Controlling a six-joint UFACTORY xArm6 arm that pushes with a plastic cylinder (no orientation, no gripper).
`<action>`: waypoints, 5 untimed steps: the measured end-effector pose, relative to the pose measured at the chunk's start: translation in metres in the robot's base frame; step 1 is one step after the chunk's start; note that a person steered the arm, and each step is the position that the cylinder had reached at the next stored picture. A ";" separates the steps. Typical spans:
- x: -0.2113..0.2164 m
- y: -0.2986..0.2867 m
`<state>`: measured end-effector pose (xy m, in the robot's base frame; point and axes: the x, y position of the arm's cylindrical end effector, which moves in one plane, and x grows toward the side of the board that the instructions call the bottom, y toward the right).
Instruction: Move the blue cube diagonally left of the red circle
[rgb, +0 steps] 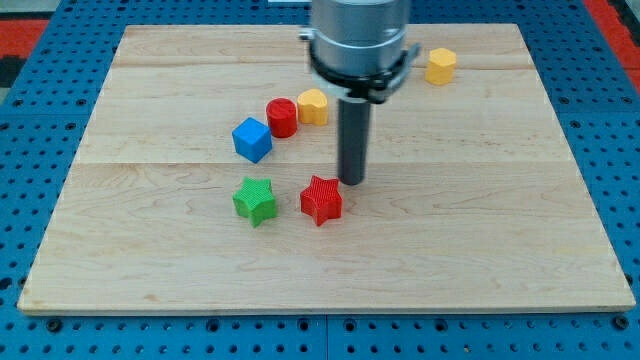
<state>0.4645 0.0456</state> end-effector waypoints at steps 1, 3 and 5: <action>-0.004 0.001; -0.041 -0.158; -0.091 -0.192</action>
<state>0.3737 -0.1466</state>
